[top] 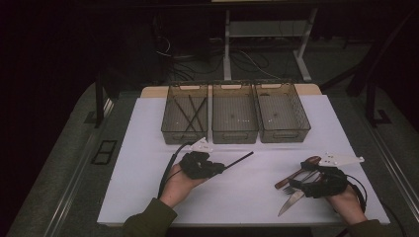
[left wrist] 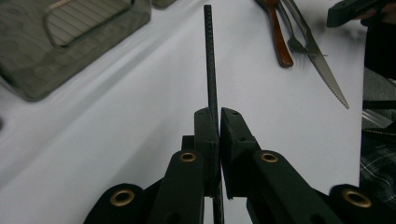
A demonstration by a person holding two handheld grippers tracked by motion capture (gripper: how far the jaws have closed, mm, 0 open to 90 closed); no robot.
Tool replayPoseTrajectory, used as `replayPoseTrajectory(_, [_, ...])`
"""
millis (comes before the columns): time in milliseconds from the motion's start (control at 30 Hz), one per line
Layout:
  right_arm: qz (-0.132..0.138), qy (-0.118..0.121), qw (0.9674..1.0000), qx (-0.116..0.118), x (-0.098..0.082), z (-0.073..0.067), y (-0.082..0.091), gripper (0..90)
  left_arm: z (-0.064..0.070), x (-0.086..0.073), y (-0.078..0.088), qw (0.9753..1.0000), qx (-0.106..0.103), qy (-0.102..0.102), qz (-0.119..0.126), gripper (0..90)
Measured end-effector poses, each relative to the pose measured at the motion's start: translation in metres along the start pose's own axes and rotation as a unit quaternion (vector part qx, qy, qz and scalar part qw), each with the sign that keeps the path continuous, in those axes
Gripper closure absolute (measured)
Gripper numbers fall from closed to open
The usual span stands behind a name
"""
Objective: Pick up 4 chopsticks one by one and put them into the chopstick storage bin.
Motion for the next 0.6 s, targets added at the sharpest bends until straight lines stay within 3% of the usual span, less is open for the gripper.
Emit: replayPoseTrajectory(600, [-0.001, -0.001, 1.0, 0.0, 0.0, 0.0, -0.001, 14.0, -0.031, 0.019, 0.04, 0.9982, 0.043, 0.003, 0.043, 84.7])
Point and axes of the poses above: each handheld gripper's, and its own axes: y roughly backward along the jaws, x roughly out of its top, z roughly to its right, the point moved 7 cm from there along -y, roughly forward along the jaws, and after that the axes turned 10 degrees about z, right-handed, at the moved point
